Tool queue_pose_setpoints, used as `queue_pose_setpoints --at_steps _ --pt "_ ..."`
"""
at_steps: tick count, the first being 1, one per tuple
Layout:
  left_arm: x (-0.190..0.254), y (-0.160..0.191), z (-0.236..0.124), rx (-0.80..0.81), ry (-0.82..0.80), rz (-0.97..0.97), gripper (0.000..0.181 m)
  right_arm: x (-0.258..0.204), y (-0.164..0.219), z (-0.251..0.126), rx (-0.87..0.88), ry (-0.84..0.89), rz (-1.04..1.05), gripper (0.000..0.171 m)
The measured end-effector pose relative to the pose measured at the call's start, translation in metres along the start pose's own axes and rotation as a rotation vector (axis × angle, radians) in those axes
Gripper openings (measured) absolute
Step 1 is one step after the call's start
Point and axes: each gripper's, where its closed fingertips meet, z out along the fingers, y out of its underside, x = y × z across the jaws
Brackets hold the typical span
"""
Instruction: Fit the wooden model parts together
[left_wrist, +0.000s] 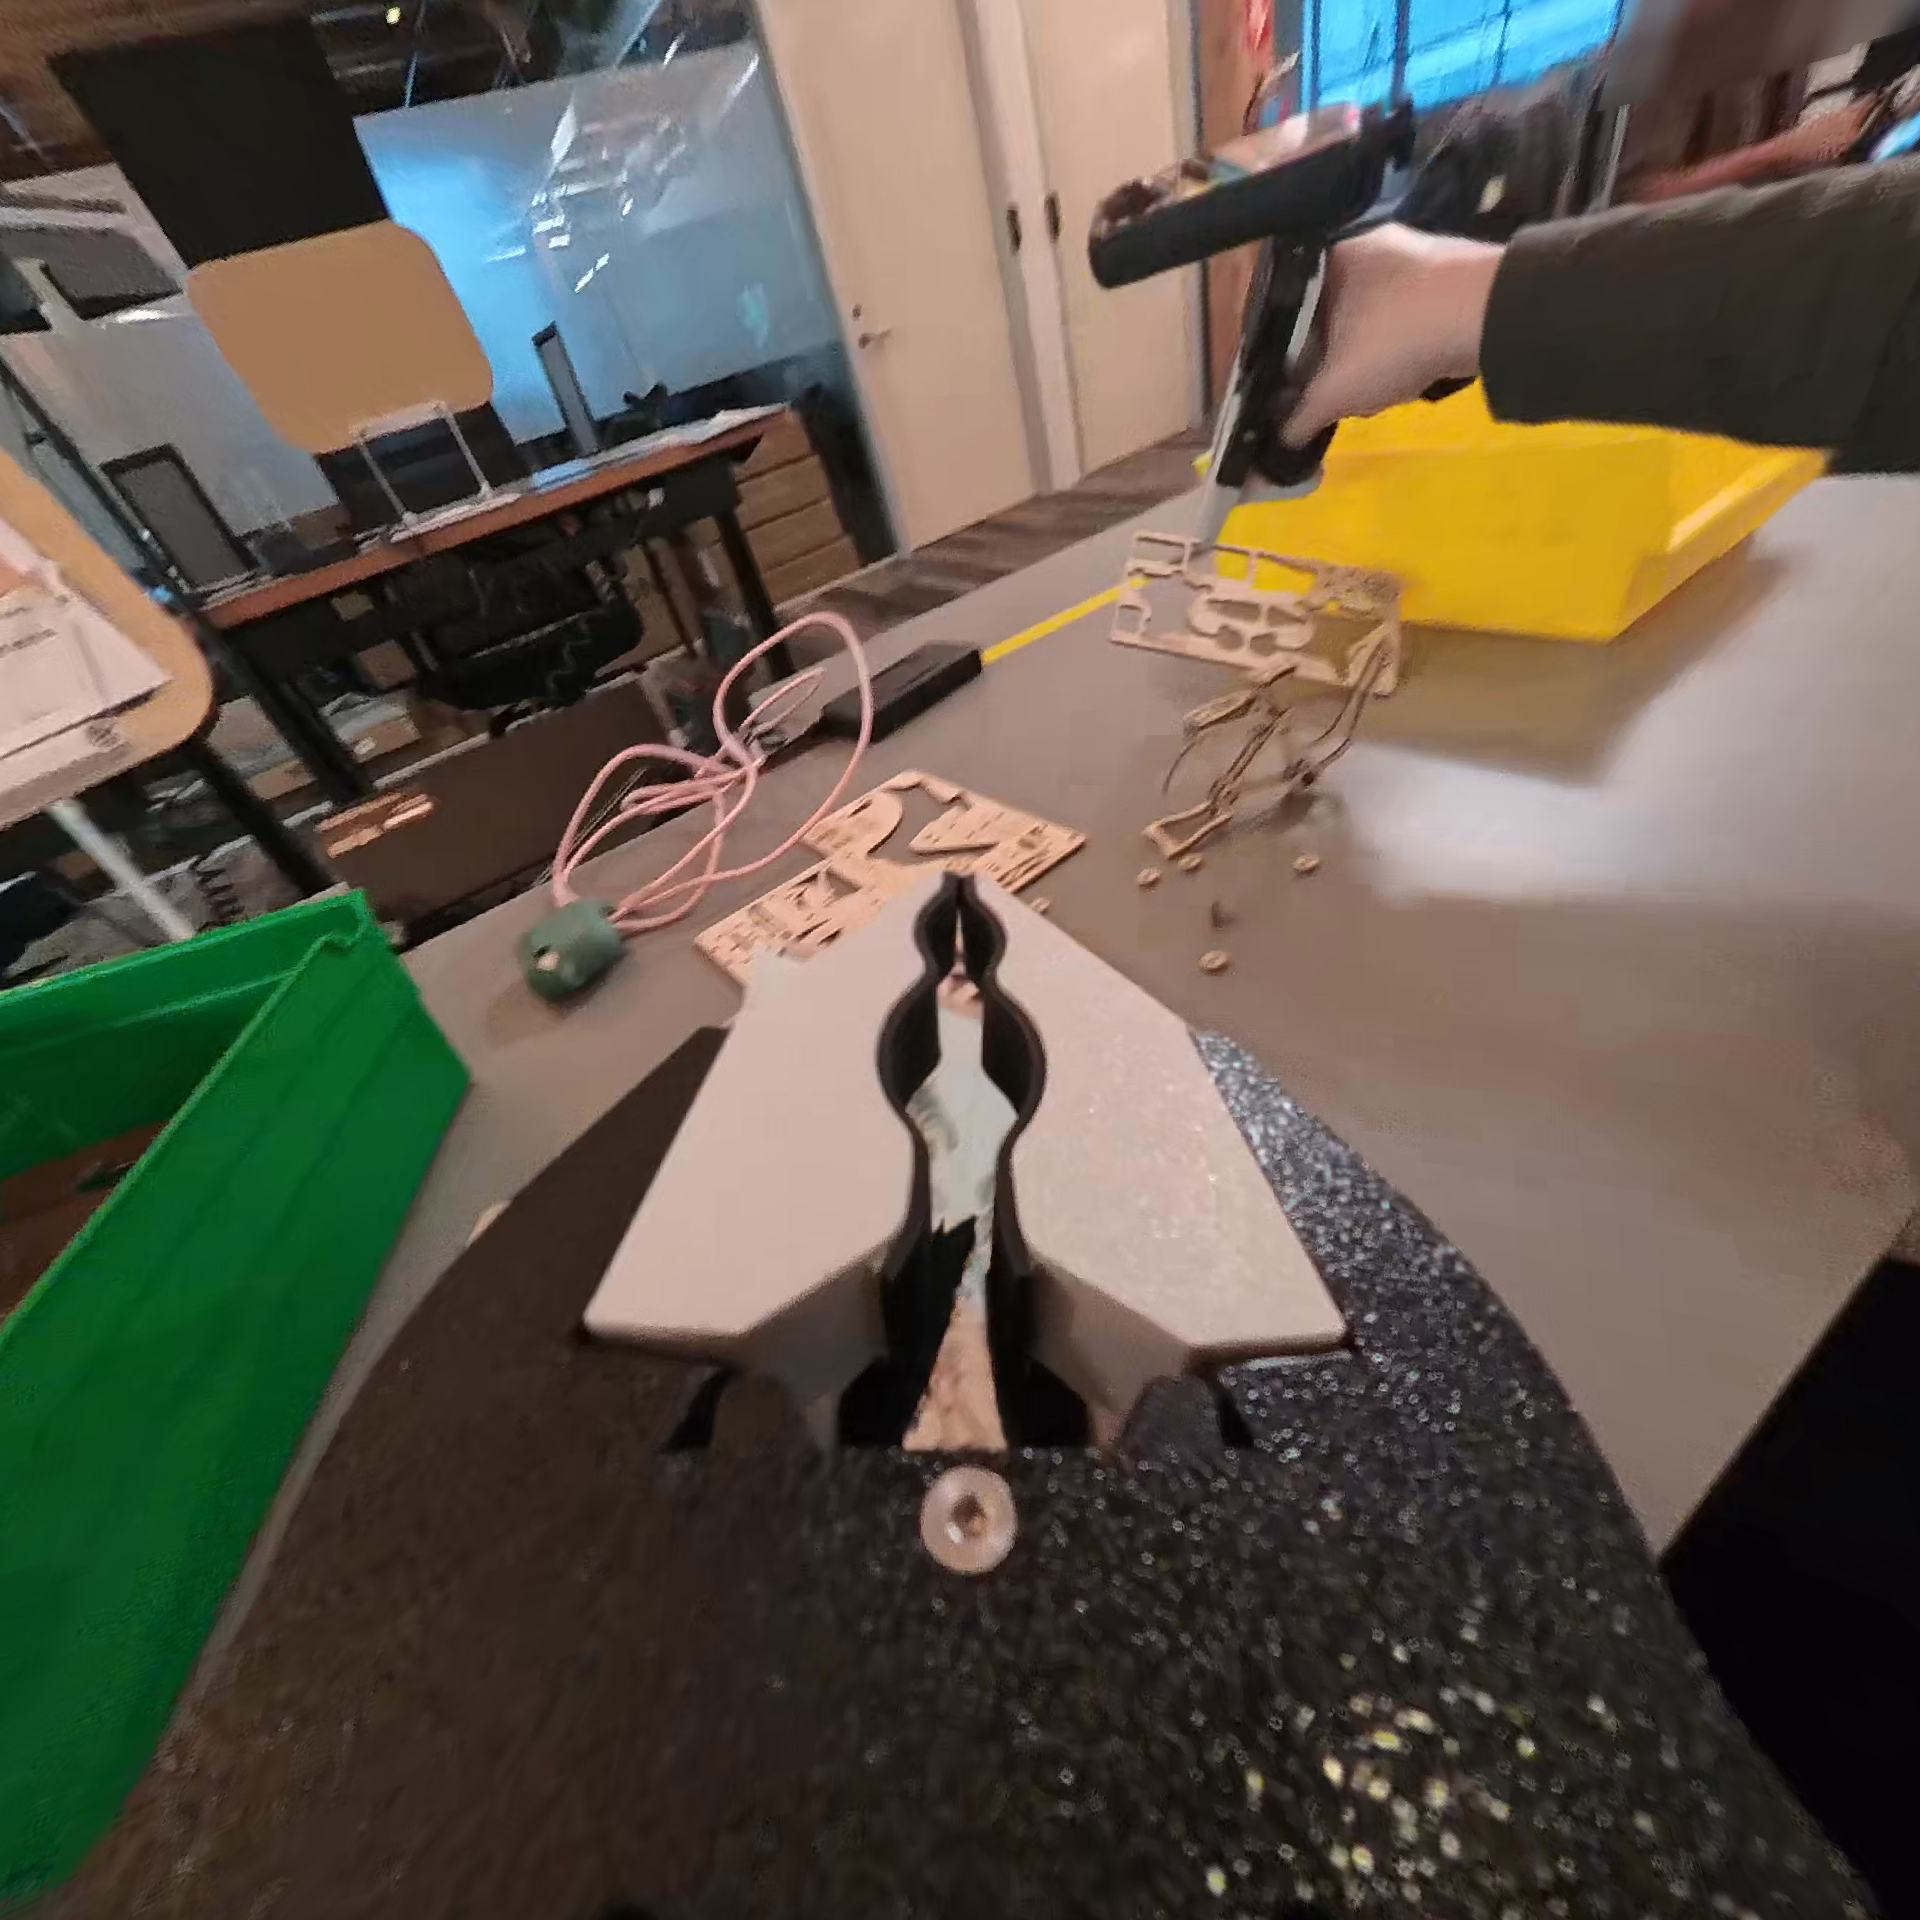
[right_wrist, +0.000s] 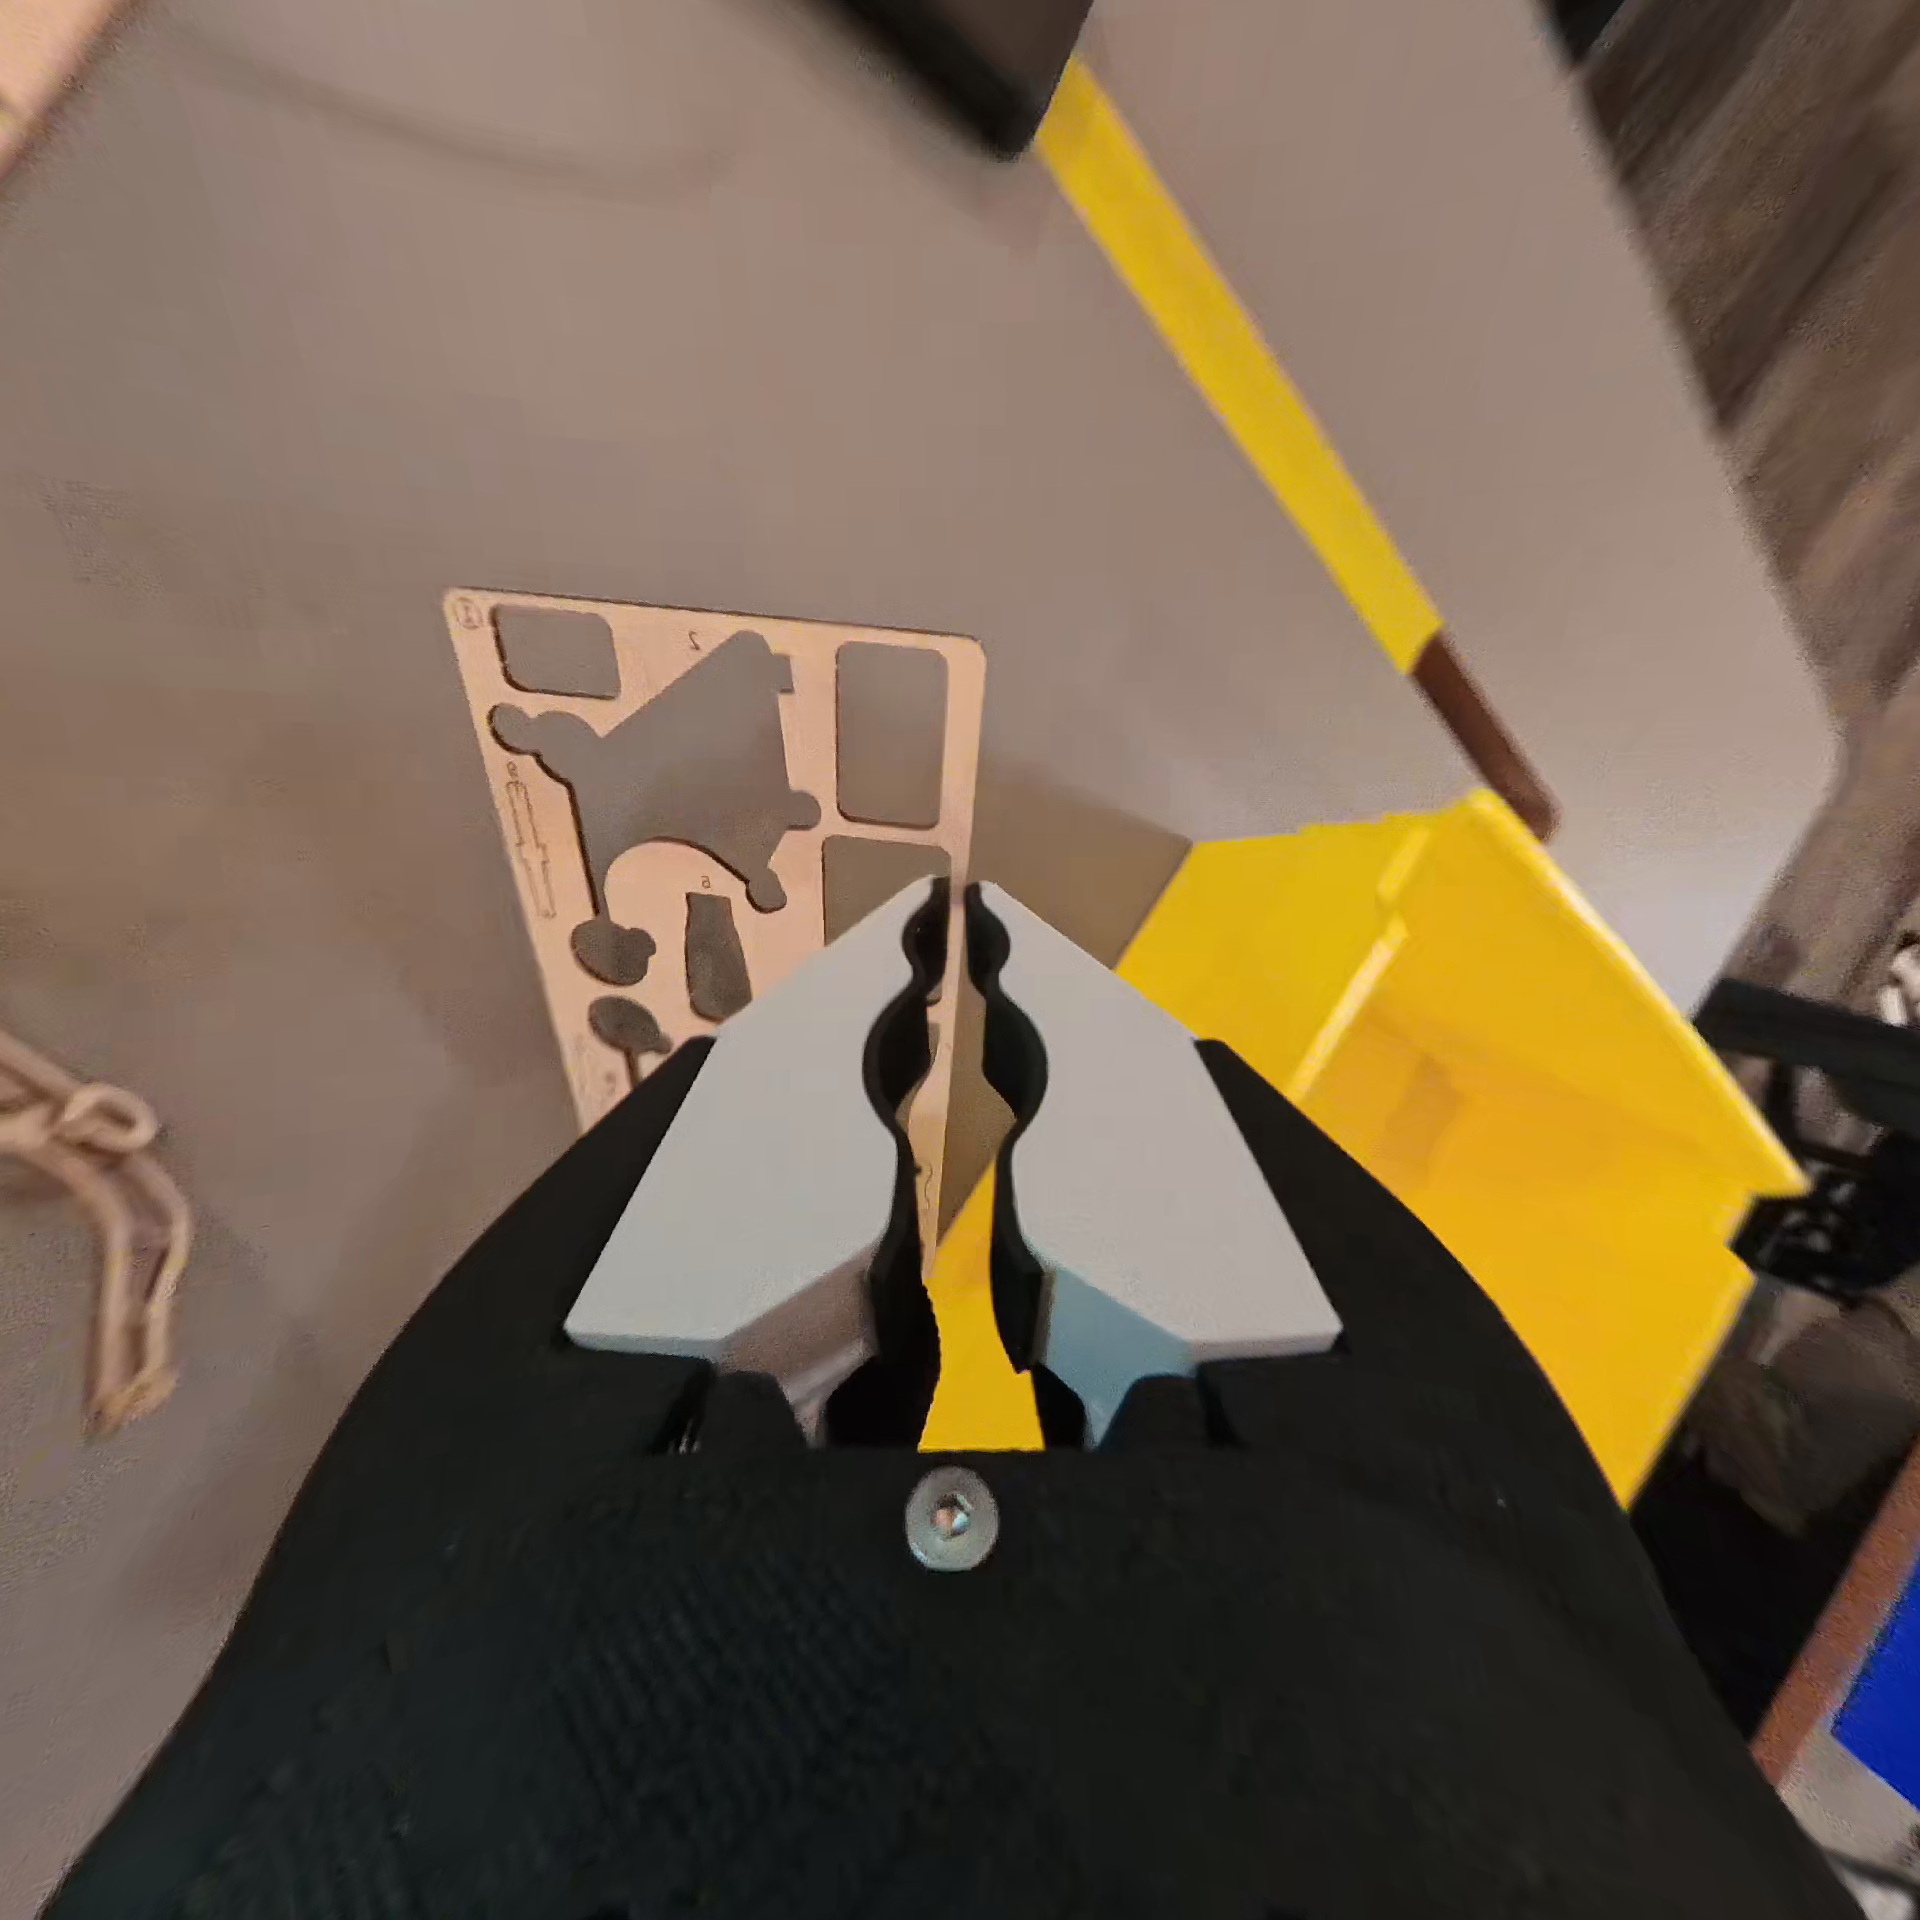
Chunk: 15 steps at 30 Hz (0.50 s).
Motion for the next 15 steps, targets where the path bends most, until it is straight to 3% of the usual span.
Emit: queue_pose_setpoints --at_steps 1,8,12,15 --pt "0.010 -0.006 0.003 0.023 0.013 0.003 0.000 0.000 0.001 -0.021 0.050 0.022 -0.001 0.001" --pt "0.130 -0.067 0.044 0.238 0.265 -0.009 0.000 0.000 0.009 -0.173 0.379 0.124 0.013 0.001" --pt "0.165 -0.106 0.084 0.362 0.347 -0.138 0.044 -0.026 0.011 -0.243 0.565 0.099 -0.003 0.001" --pt "0.190 -0.107 0.128 0.328 0.392 -0.164 0.044 -0.053 0.010 -0.274 0.690 0.108 -0.029 0.001"
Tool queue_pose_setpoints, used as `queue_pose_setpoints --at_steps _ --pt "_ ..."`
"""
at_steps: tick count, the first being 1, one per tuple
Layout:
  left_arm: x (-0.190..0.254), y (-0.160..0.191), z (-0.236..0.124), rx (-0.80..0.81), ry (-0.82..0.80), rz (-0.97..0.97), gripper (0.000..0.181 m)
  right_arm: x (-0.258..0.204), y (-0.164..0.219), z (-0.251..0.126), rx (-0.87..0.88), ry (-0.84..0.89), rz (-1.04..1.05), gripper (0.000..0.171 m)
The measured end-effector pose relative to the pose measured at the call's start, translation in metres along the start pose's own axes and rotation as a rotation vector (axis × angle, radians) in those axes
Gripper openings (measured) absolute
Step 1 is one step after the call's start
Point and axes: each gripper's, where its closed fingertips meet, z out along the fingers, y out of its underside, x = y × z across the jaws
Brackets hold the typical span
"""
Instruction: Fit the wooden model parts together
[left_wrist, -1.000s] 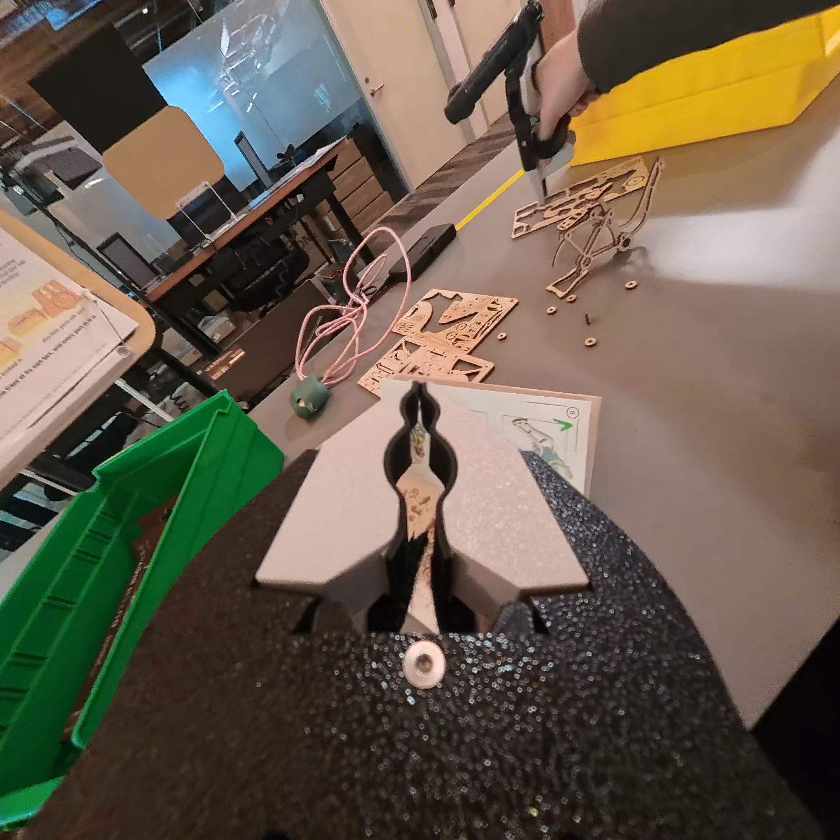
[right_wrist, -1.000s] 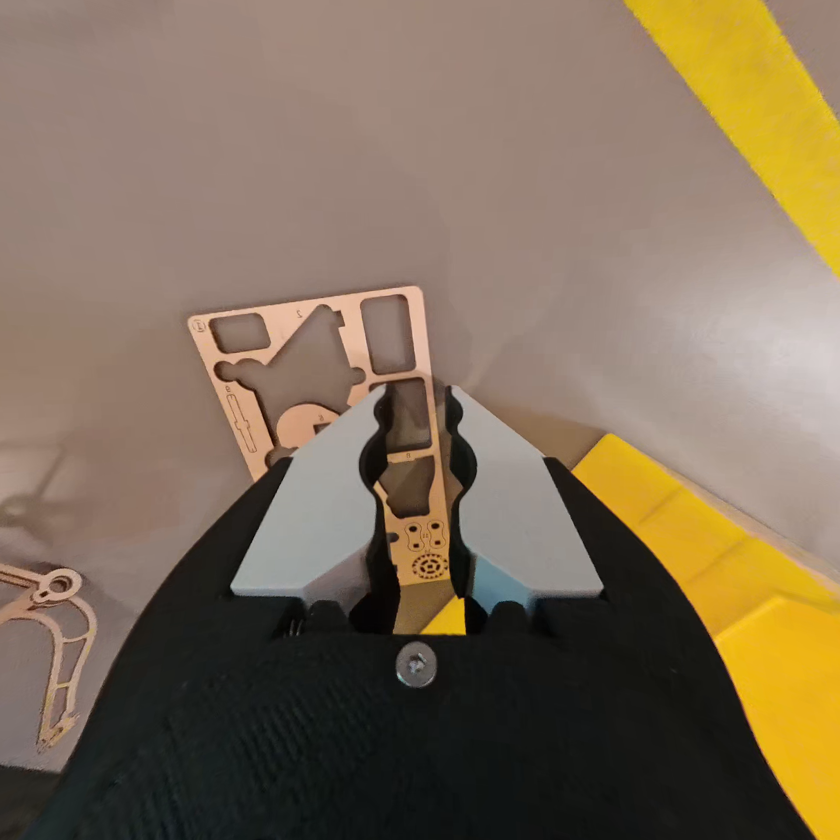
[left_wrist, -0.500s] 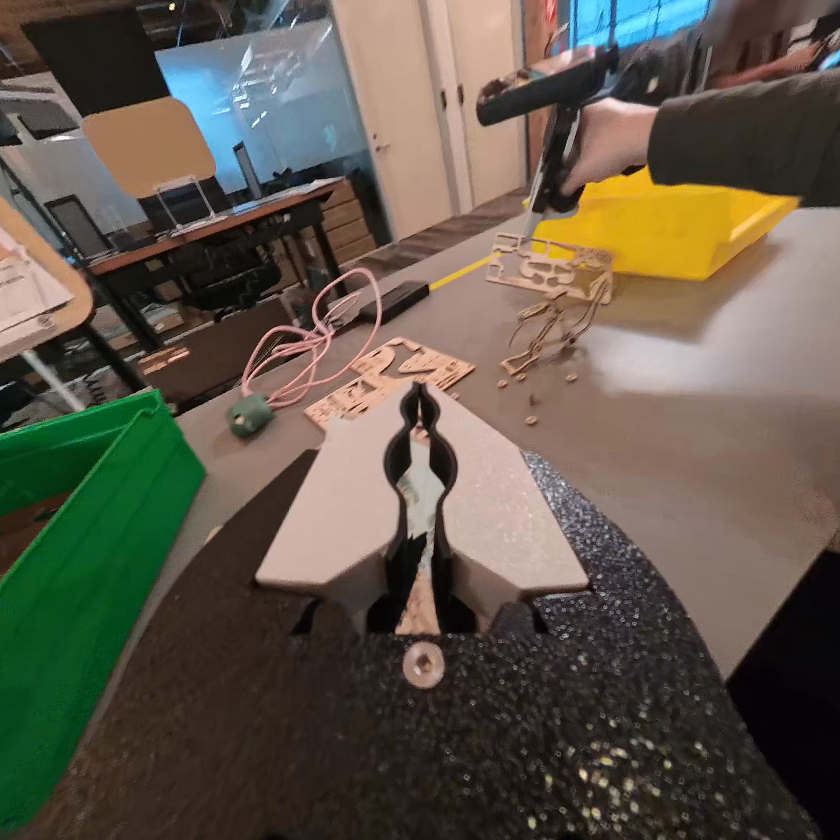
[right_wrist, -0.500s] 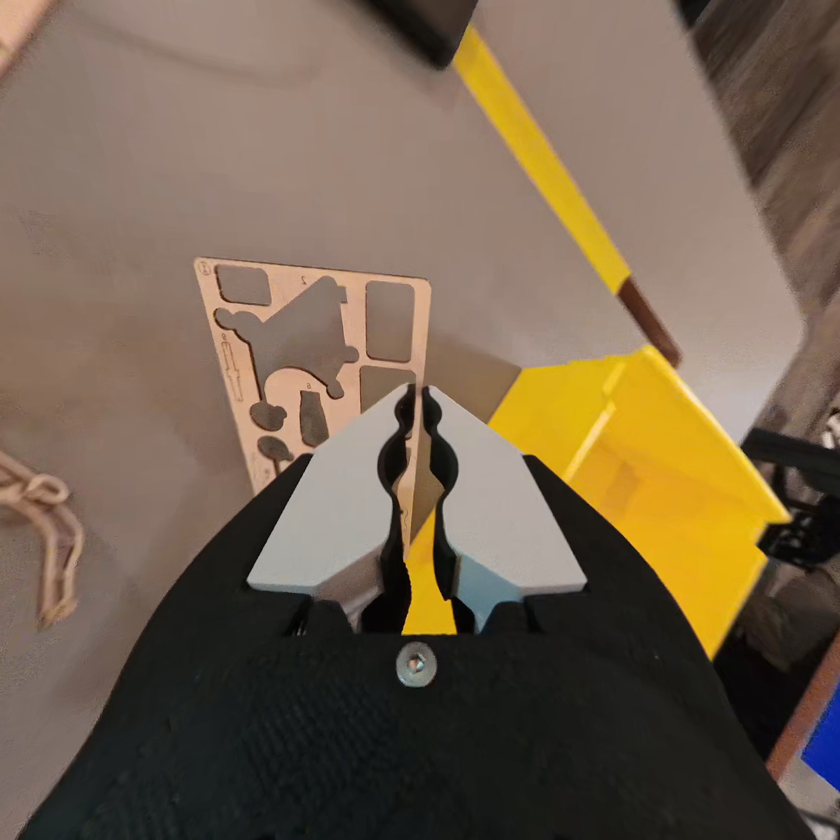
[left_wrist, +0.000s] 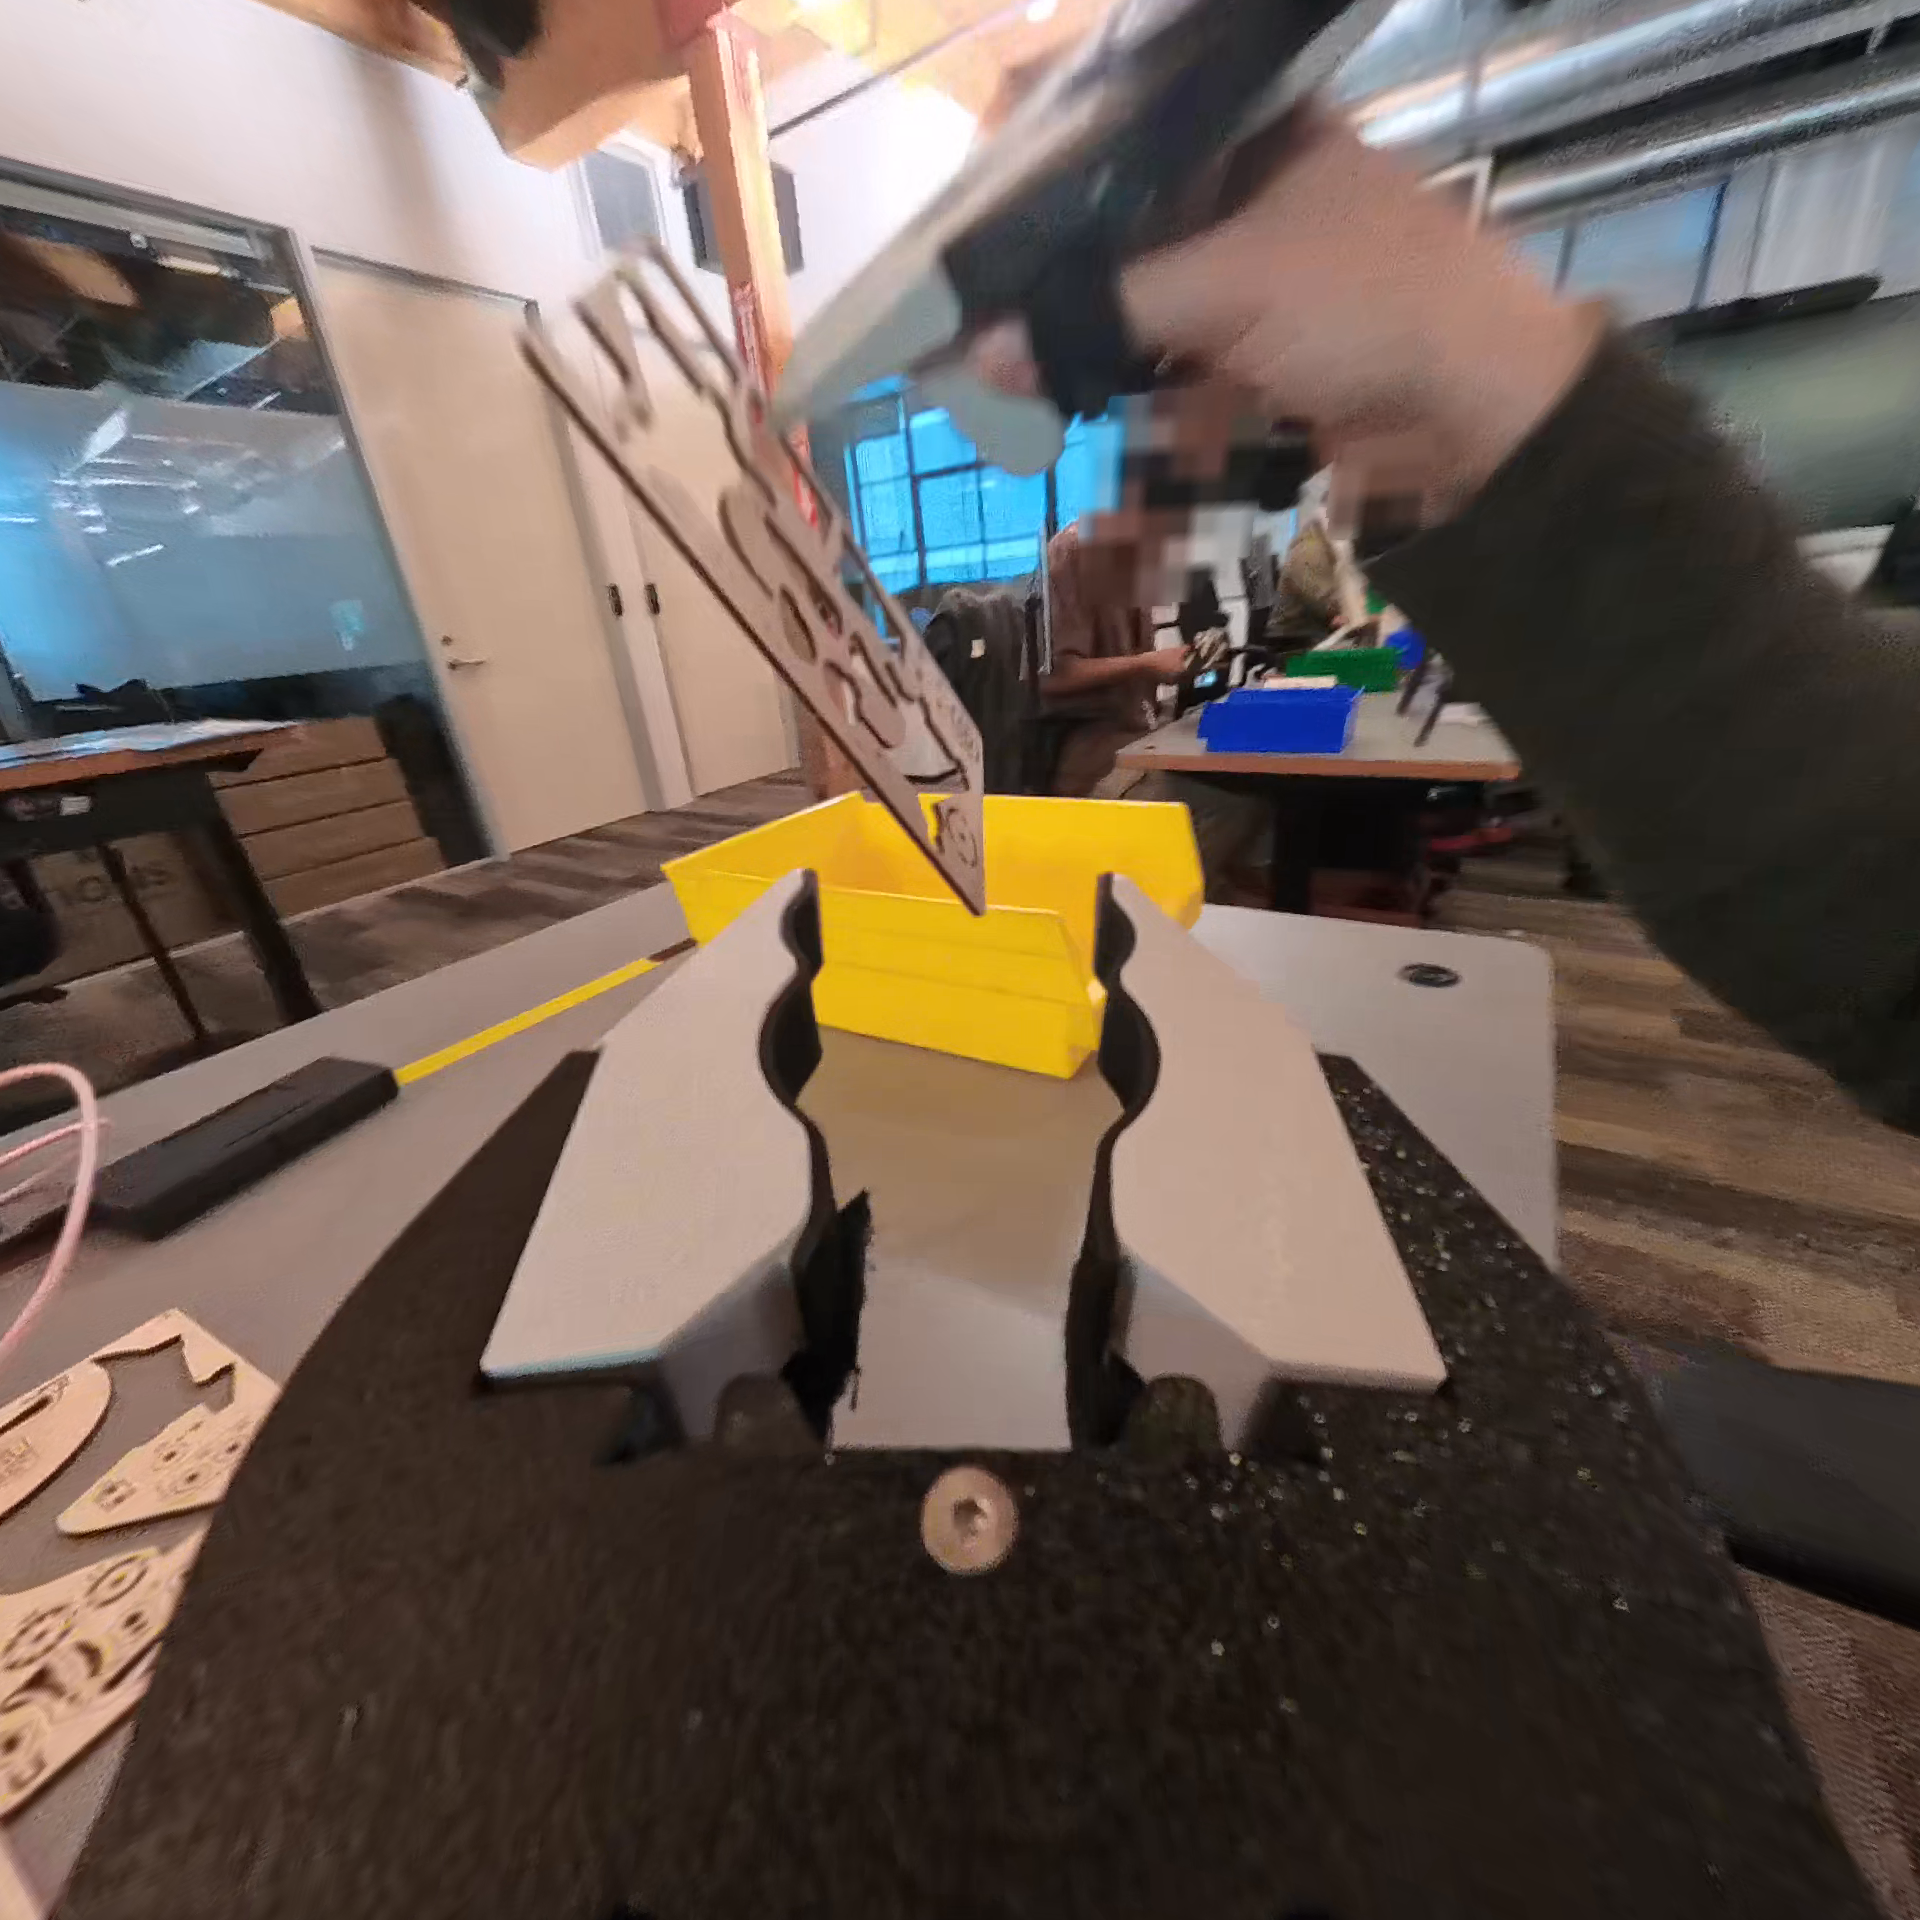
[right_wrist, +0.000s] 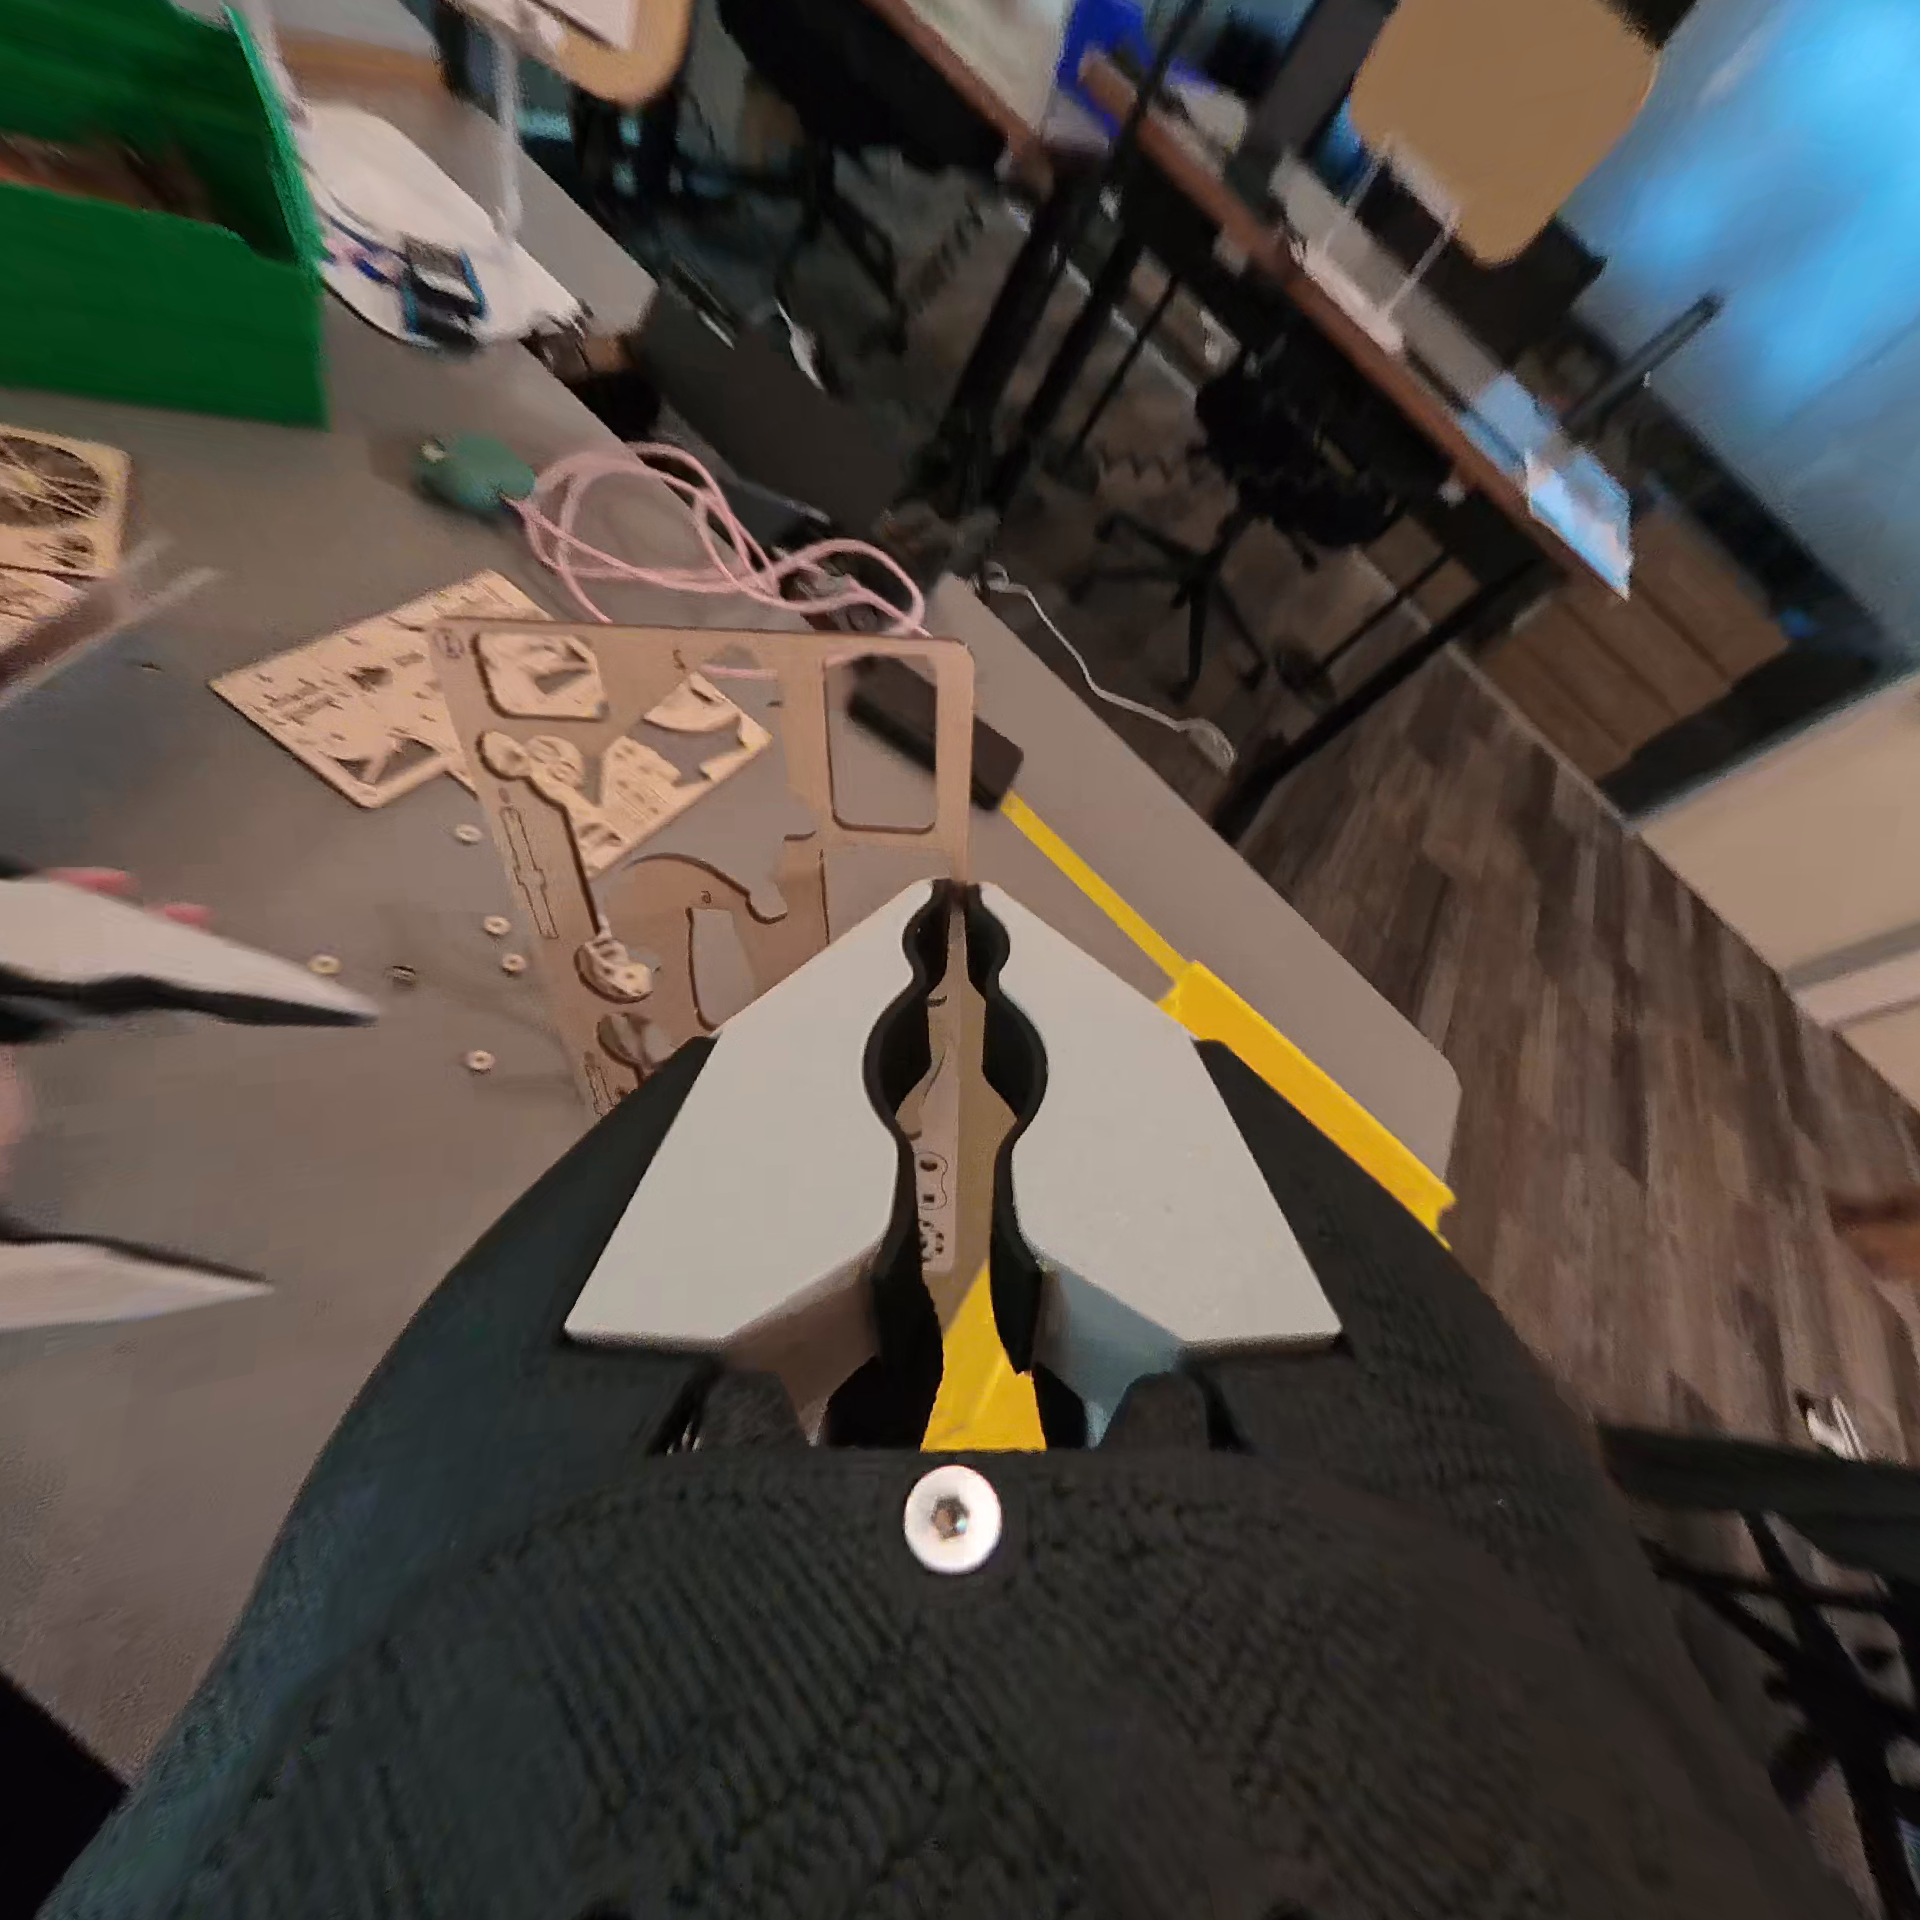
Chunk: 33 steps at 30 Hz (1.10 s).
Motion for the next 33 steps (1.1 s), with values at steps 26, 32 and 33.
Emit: queue_pose_setpoints --at_steps 26,32,33 --pt "0.025 0.015 -0.038 -0.047 0.501 -0.585 0.000 -0.161 0.054 -0.044 0.326 -1.153 0.631 0.021" --pt "0.020 0.015 -0.040 -0.024 0.493 -0.601 0.000 -0.165 0.065 -0.041 0.341 -1.149 0.620 0.002" --pt "0.020 0.016 -0.040 -0.028 0.489 -0.600 0.000 -0.165 0.066 -0.040 0.345 -1.140 0.614 0.001"
